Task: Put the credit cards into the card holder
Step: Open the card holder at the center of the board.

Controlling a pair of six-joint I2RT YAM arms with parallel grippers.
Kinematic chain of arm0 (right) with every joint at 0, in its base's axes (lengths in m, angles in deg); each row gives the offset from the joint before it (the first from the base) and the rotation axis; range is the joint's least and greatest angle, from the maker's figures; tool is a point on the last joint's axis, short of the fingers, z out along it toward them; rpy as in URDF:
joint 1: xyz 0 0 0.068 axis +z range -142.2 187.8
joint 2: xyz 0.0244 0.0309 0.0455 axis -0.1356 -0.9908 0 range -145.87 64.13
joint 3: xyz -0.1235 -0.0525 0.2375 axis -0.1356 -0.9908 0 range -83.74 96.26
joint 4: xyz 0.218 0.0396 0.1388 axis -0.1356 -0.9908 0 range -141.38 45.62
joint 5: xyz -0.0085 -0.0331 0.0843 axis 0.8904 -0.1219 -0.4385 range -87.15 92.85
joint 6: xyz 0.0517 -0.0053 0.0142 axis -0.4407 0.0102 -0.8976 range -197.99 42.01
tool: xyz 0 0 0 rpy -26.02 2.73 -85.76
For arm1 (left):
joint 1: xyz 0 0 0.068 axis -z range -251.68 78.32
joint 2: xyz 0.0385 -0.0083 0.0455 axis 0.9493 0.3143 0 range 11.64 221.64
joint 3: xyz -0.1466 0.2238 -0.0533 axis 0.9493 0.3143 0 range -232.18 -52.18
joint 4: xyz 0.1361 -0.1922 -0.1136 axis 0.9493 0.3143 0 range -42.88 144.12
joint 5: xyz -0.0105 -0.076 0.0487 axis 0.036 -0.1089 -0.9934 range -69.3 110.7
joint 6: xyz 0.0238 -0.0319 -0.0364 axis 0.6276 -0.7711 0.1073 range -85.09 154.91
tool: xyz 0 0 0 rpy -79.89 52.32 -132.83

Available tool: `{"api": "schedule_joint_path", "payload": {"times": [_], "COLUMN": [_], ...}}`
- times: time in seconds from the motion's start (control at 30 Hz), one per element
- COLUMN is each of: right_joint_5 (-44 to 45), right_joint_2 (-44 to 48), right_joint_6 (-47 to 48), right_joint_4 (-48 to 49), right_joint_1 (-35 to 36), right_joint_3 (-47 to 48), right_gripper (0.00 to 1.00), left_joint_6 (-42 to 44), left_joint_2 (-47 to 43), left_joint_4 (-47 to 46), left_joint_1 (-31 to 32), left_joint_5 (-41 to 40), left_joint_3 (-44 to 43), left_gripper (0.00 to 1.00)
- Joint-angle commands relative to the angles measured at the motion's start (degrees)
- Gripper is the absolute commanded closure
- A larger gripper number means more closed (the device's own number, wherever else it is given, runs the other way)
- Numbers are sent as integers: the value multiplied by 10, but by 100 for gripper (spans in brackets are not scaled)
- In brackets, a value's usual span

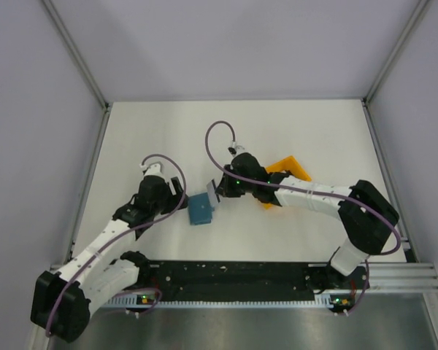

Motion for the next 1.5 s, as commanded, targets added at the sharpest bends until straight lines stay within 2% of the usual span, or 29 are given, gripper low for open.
{"api": "schedule_joint_path", "payload": {"times": [0.0, 0.3, 0.47, 0.87, 1.13, 1.47], "right_joint_5": [-2, -26, -12, 50, 1, -35], "right_joint_2": [-4, 0, -14, -33, -52, -64], "right_joint_6": [7, 6, 14, -16, -25, -31], "right_joint_4": [-13, 6, -1, -25, -5, 26], "right_joint_1": [-4, -2, 15, 7, 4, 3], "right_joint_3": [2, 3, 22, 4, 0, -5], "right_gripper": [100, 100, 100, 100, 100, 100], "left_joint_6": [12, 14, 19, 23, 24, 27], "left_joint_2": [20, 56, 63, 89, 92, 85], "left_joint_4": [-31, -43, -44, -57, -62, -54], "left_joint_1": [-2, -2, -2, -2, -3, -2], "left_joint_5": [29, 48, 47, 57, 57, 50], "left_joint_3": [-4, -10, -15, -10, -2, -6], "left_gripper": [21, 23, 23, 24, 30, 31]}}
